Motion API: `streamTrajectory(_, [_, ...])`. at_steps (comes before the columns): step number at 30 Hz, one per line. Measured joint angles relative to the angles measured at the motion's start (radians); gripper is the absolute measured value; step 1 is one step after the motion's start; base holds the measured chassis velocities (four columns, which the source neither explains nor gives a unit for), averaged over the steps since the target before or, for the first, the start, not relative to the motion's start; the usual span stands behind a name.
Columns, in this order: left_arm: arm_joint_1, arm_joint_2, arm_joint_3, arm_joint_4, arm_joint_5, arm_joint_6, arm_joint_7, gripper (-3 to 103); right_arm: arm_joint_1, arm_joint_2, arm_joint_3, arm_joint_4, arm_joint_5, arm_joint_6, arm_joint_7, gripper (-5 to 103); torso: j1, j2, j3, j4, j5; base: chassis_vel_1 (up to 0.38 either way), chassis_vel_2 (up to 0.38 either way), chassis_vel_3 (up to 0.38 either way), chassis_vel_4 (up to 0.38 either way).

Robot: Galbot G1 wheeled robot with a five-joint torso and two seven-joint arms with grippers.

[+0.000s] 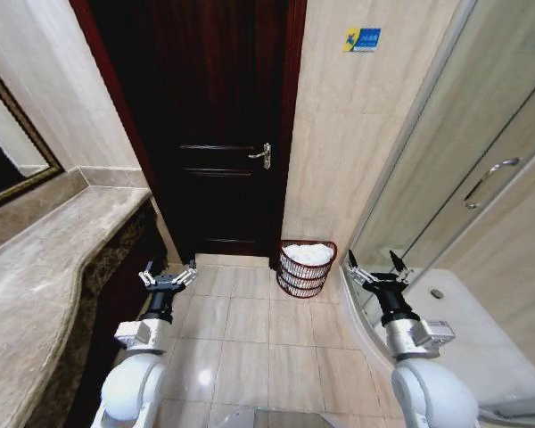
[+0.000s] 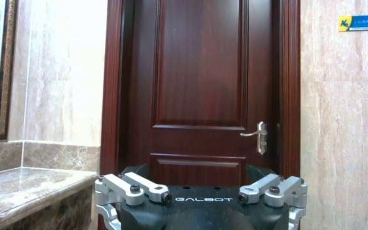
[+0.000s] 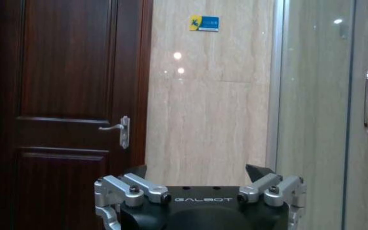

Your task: Discard the used towel into the hamper.

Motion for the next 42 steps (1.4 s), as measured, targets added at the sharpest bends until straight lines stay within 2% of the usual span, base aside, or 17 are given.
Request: streamTrajectory(42, [0.0,0.0,0.0,0.0,0.0,0.0,0.0,100,0.0,0.0,0.0,0.0,0.0,0.0,0.0,100,0.0,0.0,0.0,0.0,-0.0003,0.1,-0.103,-0.1,0.102])
